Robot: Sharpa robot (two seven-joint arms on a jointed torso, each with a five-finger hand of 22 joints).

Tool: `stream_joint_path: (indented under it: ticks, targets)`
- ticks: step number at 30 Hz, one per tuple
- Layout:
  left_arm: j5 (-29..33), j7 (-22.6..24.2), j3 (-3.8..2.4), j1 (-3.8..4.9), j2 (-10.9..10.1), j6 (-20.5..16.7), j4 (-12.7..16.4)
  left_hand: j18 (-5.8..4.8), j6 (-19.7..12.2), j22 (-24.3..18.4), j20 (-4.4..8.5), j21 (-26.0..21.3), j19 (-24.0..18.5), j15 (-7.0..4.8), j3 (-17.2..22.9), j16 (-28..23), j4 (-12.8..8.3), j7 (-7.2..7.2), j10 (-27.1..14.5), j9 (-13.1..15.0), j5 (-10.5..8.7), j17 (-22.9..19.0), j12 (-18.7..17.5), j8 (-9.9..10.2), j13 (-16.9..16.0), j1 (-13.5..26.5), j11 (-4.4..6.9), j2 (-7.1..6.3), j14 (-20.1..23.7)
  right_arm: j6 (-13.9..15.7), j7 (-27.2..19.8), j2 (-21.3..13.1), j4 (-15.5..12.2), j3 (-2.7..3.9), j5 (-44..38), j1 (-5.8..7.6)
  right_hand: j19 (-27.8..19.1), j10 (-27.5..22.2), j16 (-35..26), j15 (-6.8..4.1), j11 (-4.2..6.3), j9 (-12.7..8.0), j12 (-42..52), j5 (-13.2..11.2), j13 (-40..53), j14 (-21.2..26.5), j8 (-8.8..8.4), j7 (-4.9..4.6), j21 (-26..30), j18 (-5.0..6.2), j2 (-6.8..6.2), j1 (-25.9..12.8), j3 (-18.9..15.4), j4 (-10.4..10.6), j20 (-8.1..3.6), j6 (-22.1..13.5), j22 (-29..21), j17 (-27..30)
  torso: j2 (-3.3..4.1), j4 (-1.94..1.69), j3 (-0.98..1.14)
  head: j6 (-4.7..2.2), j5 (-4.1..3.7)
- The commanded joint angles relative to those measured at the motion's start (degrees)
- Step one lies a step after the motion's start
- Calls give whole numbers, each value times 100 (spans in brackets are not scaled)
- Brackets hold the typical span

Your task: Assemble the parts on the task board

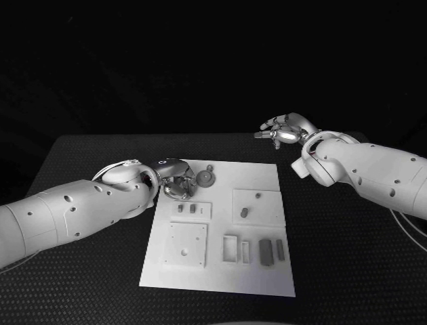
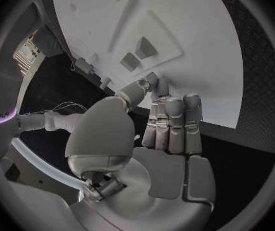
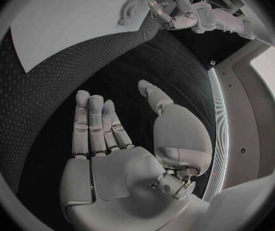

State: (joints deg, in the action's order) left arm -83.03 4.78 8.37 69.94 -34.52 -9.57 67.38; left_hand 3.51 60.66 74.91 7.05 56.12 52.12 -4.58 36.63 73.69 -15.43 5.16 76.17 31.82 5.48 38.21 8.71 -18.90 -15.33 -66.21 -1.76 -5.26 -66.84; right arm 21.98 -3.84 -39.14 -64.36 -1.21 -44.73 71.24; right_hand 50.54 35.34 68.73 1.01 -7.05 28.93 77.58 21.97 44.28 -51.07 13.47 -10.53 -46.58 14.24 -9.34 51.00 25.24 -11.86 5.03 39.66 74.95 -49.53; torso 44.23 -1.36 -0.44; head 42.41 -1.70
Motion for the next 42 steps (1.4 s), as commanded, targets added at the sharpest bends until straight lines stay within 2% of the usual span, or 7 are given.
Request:
stream_joint_path:
  ticks: [1,8,16,21,25,30,42]
  targets:
    - [-243,-147,50,-43,57,296,-4,111,44,84,306,33,32,-8,43,25,3,12,18,-21,20,-6,-38,-5,14,-20,2,68,-37,-61,-33,5,-4,3,-26,-2,0,-43,36,1,1,-7,35,19,-11,35,37,-264,20,76,-1,-41,-29,-5,47,-27,114,6,4,7,0,10,-9]
    - [-296,-212,64,-44,58,274,-52,111,47,85,306,34,33,-8,46,26,0,11,21,-19,15,-8,-41,-4,11,-23,2,75,-38,-59,-31,-5,-9,3,-26,-2,0,-44,37,1,1,-8,37,20,-13,36,38,-264,20,76,-2,-42,-29,-5,48,-28,114,8,0,-8,1,6,-24]
    - [-289,-174,65,-44,44,312,-52,111,54,85,307,36,36,-9,48,29,-6,8,31,-16,7,-11,-43,-5,6,-26,4,81,-41,-58,-32,-8,-10,3,-26,-2,-1,-45,39,1,1,-10,39,20,-17,37,40,-264,21,76,-1,-42,-29,-6,48,-28,114,11,-1,-5,-2,10,-24]
    - [-155,-115,65,-44,19,191,-26,108,45,84,305,33,34,-7,41,26,-8,15,28,-17,-4,-19,-54,4,2,-10,2,60,-36,-58,-31,-11,-8,3,-26,-2,-1,-45,40,1,0,-11,40,20,-19,37,41,-264,21,76,-1,-43,-29,-6,48,-28,114,12,-2,-8,-6,7,-25]
    - [-103,-97,64,-49,-3,124,-20,107,-329,80,310,27,41,-18,65,22,-53,148,73,-106,-23,-48,-69,229,-34,-60,14,-24,-37,-57,-31,-12,-6,3,-26,-2,-1,-46,40,1,0,-12,41,20,-20,38,41,-264,21,76,-1,-43,-30,-7,48,-29,114,13,-2,-12,-7,6,-26]
    - [-84,-102,64,-55,-38,69,-27,93,-785,76,307,18,45,-12,61,16,-72,135,66,-232,-36,-80,-116,481,-63,-105,8,-135,-34,-60,-28,-12,-3,3,-27,-2,-1,-46,41,1,0,-13,42,20,-22,38,41,-264,22,76,-2,-42,-30,-8,48,-30,114,15,-1,-8,-9,-1,-26]
    - [-83,-129,61,-58,-86,-14,-76,89,-1019,74,311,8,48,-17,55,17,-70,156,86,-306,-34,-106,-146,583,-97,-162,12,-196,-30,-64,-27,-31,-3,2,-30,-3,-2,-49,42,2,-1,-19,44,20,-27,41,37,-266,23,76,-5,-37,-28,-13,47,-41,114,19,0,-7,-4,-2,-35]
